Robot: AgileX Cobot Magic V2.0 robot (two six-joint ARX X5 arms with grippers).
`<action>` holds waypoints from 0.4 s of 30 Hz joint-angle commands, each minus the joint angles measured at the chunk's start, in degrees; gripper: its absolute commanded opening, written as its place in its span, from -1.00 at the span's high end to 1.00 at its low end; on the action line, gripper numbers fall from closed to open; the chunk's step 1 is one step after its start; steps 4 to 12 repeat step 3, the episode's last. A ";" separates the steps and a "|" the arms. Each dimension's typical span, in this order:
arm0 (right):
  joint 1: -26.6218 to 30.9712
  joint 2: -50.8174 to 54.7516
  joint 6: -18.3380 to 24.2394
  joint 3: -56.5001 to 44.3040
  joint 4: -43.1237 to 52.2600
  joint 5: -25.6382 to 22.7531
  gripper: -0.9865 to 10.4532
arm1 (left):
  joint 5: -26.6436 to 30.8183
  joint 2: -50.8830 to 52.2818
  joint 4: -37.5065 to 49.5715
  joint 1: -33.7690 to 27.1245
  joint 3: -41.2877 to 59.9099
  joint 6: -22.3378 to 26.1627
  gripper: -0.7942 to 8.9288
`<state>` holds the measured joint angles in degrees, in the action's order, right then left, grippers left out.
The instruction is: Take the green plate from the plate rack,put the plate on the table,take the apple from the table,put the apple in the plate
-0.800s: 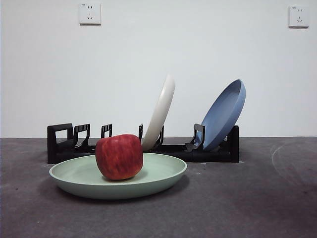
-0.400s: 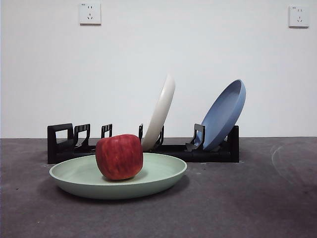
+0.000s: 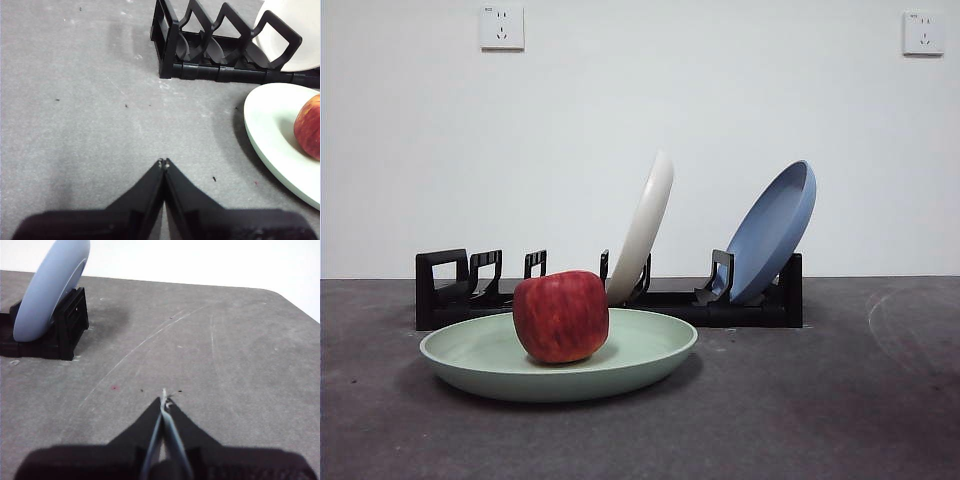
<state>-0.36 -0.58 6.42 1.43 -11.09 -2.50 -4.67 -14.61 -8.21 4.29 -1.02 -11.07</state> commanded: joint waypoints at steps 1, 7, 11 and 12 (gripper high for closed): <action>0.02 0.07 -0.17 -0.59 0.37 0.17 0.83 | -0.02 -0.04 0.55 0.13 0.26 0.66 0.84; 0.02 0.07 -0.17 -0.59 0.37 0.17 0.83 | -0.02 -0.04 0.55 0.13 0.26 0.66 0.84; 0.02 0.07 -0.17 -0.59 0.37 0.17 0.83 | -0.02 -0.04 0.55 0.13 0.26 0.66 0.84; 0.02 0.07 -0.17 -0.59 0.37 0.17 0.83 | -0.02 -0.04 0.55 0.13 0.26 0.66 0.84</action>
